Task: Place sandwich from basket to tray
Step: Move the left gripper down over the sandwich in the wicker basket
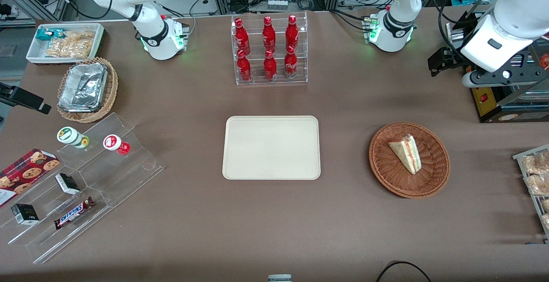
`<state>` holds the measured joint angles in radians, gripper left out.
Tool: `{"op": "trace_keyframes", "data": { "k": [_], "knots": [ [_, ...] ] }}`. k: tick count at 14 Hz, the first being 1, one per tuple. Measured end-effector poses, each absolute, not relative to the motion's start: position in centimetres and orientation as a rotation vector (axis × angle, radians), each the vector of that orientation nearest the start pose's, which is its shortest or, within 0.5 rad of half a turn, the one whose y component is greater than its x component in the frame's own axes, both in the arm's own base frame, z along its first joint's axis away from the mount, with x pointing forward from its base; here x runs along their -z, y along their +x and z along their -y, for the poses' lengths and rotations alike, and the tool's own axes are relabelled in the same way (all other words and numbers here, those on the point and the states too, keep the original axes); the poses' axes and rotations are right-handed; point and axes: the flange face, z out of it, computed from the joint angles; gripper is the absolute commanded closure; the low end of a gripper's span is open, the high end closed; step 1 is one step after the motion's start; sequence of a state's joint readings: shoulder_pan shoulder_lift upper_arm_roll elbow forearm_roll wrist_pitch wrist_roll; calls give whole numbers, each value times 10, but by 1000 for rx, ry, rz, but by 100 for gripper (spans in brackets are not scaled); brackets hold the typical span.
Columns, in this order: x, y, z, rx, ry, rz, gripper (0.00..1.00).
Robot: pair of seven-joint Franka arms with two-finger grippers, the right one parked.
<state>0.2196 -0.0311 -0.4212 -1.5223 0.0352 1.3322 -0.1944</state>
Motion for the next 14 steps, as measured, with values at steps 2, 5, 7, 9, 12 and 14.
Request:
{"op": "trace_keyframes", "data": {
  "k": [2,5,7,9,12,14],
  "knots": [
    [-643,510,103,-230,-3055,-1,0],
    [-629,517,101,-271,-3054,-2,0],
    [-597,536,94,-343,-3044,19,0],
    [-558,557,85,-425,-3034,51,0],
    [-504,583,78,-487,-3028,107,0],
    [-469,594,81,-442,-3039,188,0]
  ]
}}
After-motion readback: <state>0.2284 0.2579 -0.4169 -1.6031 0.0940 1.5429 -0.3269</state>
